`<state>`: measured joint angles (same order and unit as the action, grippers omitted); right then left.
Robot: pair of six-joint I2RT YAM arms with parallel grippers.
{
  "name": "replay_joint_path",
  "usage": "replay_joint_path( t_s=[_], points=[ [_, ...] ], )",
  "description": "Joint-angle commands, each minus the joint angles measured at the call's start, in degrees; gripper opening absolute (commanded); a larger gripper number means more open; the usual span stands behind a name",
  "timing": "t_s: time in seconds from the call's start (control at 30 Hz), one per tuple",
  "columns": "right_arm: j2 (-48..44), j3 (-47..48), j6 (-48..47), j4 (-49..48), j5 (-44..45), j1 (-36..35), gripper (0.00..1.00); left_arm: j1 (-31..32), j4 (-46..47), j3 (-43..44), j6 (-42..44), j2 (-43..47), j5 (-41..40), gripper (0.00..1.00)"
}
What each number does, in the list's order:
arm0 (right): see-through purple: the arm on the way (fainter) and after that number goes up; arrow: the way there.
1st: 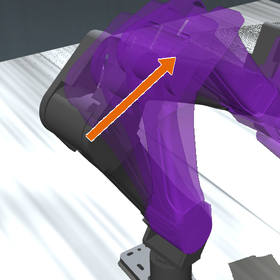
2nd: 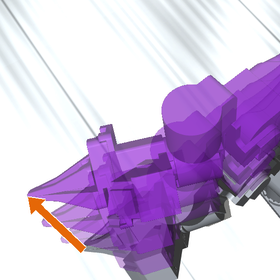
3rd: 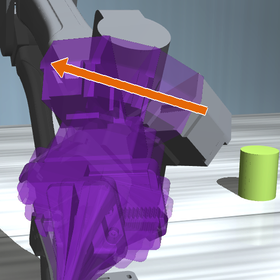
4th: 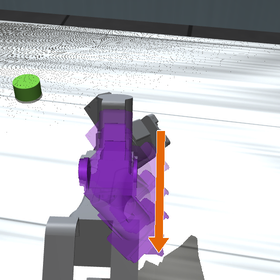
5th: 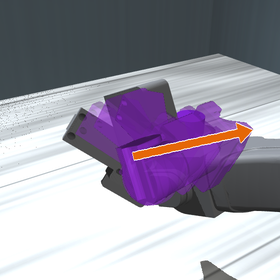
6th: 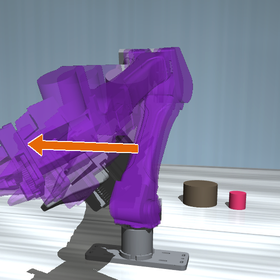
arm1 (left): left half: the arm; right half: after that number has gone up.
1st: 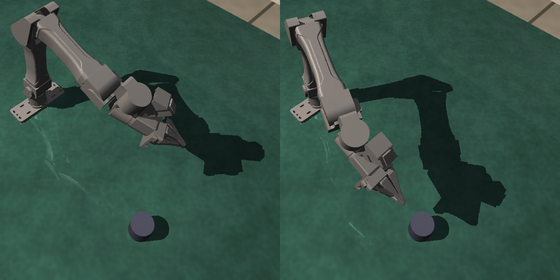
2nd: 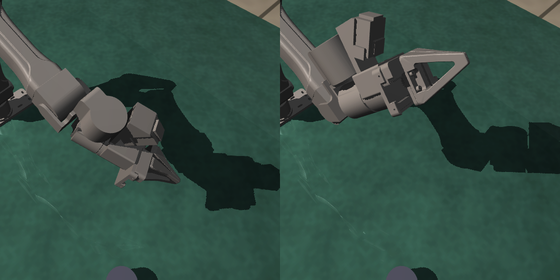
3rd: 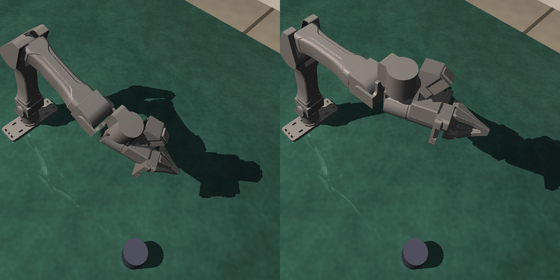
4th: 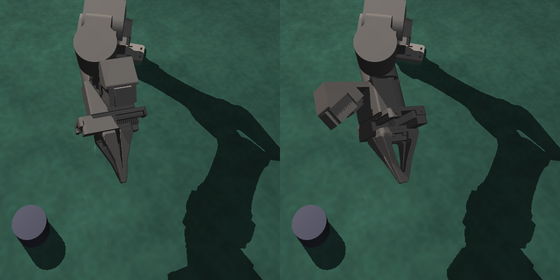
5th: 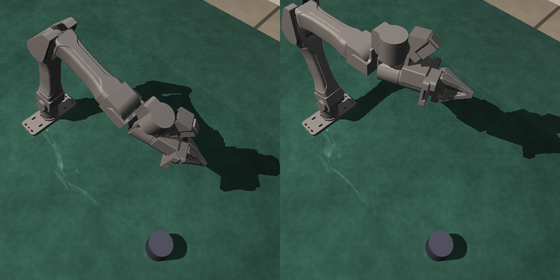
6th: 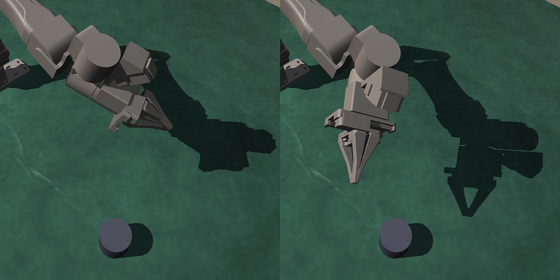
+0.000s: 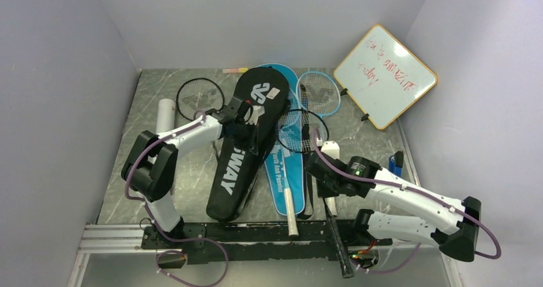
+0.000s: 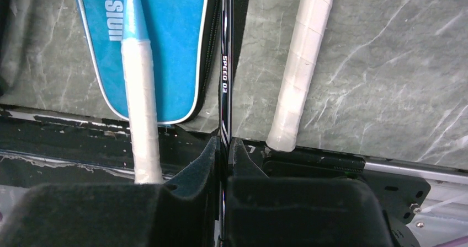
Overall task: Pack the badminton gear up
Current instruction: Open the racket bag at the center of the board, then place the racket bag at the center of the board, then place the racket in the racket bag.
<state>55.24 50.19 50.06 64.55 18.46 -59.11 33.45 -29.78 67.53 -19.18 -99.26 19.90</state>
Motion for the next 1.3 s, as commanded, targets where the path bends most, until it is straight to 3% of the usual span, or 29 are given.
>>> replay_joint_path(
  t_s=[0.0, 0.47, 0.8, 1.07, 1.27],
  points=[
    [0.82, 2.71, -2.12, -2.34, -1.04, -1.11, 0.00, -1.06, -0.01, 3.35, 0.62, 2.06, 3.50, 0.05],
    [4.07, 4.62, -3.22, -6.08, -0.33, -5.64, 0.00, -2.03, 1.00, 4.59, -0.33, 5.33, 12.07, 0.06],
    [8.92, 7.01, -3.85, -9.22, 2.57, -11.87, 0.00, -2.01, -4.88, 7.09, 2.73, 7.47, 9.61, 0.06],
    [10.43, 4.72, -7.58, -20.02, 6.67, -12.10, 0.00, -1.14, -9.28, 7.60, 5.60, 9.57, 11.71, 0.06],
    [17.13, 8.65, -4.58, -21.59, 12.83, -11.60, 0.00, -0.61, -9.72, 5.26, 5.22, 13.16, 12.60, 0.07]
  ],
)
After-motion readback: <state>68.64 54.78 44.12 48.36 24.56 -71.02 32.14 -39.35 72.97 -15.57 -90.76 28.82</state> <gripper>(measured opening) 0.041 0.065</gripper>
